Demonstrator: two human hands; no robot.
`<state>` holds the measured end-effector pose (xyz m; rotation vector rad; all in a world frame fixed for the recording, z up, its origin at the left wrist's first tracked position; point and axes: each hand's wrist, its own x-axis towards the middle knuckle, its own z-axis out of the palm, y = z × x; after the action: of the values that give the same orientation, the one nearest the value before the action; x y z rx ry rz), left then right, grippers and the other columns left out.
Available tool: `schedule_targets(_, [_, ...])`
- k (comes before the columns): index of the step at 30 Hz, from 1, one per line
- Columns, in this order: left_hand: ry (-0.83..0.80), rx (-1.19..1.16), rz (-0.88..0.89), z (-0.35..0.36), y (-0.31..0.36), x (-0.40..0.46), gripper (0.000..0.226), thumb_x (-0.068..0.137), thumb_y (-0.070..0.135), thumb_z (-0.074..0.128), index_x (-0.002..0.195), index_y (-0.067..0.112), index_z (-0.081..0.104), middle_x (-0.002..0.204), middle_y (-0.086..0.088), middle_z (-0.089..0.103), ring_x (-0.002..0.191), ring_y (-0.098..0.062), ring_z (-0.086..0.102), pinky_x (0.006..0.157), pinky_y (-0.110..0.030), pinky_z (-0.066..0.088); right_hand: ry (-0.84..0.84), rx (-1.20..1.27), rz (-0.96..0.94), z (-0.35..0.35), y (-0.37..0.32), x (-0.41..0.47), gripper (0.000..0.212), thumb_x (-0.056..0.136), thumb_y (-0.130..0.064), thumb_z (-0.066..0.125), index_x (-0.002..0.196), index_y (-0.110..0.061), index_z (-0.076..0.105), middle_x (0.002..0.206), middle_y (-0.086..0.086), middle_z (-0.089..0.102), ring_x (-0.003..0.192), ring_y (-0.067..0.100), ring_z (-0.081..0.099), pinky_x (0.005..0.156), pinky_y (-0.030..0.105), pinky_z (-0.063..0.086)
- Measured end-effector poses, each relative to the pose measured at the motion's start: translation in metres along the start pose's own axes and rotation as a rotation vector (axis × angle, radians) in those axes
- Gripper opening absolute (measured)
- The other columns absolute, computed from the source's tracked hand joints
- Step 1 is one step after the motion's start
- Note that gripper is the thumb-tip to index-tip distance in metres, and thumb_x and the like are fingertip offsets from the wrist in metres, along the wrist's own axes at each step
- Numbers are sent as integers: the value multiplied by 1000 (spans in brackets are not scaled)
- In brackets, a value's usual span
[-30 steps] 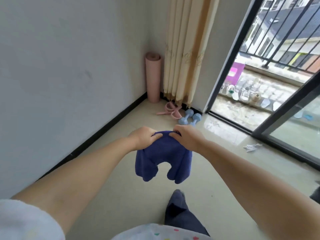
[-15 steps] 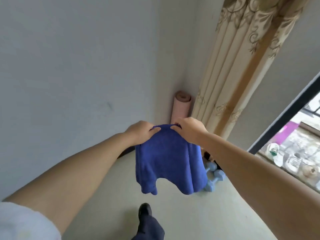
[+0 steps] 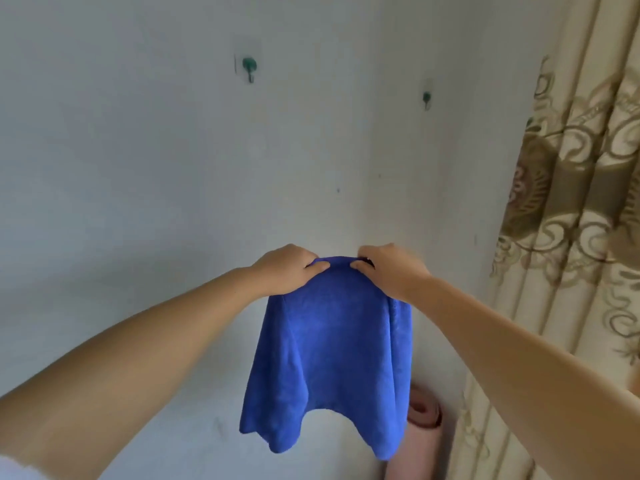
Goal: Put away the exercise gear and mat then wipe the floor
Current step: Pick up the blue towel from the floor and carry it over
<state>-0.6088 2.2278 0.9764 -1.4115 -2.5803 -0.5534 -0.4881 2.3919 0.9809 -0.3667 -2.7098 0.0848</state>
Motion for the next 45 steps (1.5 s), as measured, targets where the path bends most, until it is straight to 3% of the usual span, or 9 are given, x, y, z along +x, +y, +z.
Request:
schedule_targets(7, [153, 262, -86, -81, -16, 91, 49, 100, 46, 32, 62, 15, 35, 62, 1, 43, 57, -16, 40, 58, -29, 34, 139, -22, -233, -48, 16, 137, 31, 99, -39, 38, 96, -16, 59, 88, 1, 61, 82, 23, 56, 65, 32, 40])
schedule_targets(16, [322, 533, -245, -182, -60, 130, 49, 100, 47, 29, 70, 12, 46, 64, 4, 47, 64, -15, 48, 61, -28, 38, 326, -108, -573, -102, -27, 265, 33, 101, -38, 31, 98, -17, 56, 80, 0, 52, 75, 22, 49, 63, 31, 34])
schedule_targets(28, [610, 786, -271, -297, -101, 196, 47, 100, 46, 30, 68, 16, 44, 69, 3, 46, 71, -21, 49, 60, -30, 34, 576, -42, -370, -161, -94, 372, 37, 99, -40, 36, 90, -13, 60, 83, 1, 53, 77, 22, 49, 59, 30, 32])
schedule_targets(34, [635, 986, -249, -259, -144, 202, 44, 103, 42, 23, 86, 17, 56, 94, -6, 65, 83, -26, 60, 63, -30, 36, 552, -134, -331, -119, -110, 390, 38, 102, -34, 29, 88, -14, 58, 81, 0, 49, 75, 21, 49, 62, 30, 35])
schedule_targets(36, [671, 929, -226, -237, -153, 203, 44, 103, 39, 23, 92, 16, 59, 93, -6, 65, 83, -27, 61, 62, -29, 34, 598, -106, -332, -99, -110, 392, 36, 102, -29, 29, 74, -15, 47, 72, -2, 44, 73, 20, 48, 62, 30, 35])
schedule_targets(38, [699, 865, -218, -215, -157, 210, 36, 104, 30, 26, 82, 18, 52, 76, 0, 57, 69, -21, 55, 54, -28, 31, 620, -42, -311, -82, -114, 391, 39, 102, -23, 31, 64, -17, 32, 64, -5, 37, 70, 19, 48, 57, 28, 34])
schedule_targets(41, [754, 813, -254, -197, -159, 224, 38, 100, 16, 32, 63, 20, 28, 62, 7, 37, 59, -12, 41, 45, -25, 18, 607, 86, -272, -69, -120, 391, 41, 102, -22, 31, 61, -19, 29, 63, -5, 36, 68, 17, 48, 50, 28, 31])
schedule_targets(45, [812, 690, -277, -189, -158, 227, 29, 99, 12, 34, 71, 15, 41, 79, -2, 58, 66, -15, 46, 46, -26, 23, 598, 159, -234, -65, -126, 385, 39, 101, -19, 31, 63, -18, 30, 66, -5, 38, 70, 18, 47, 58, 29, 34])
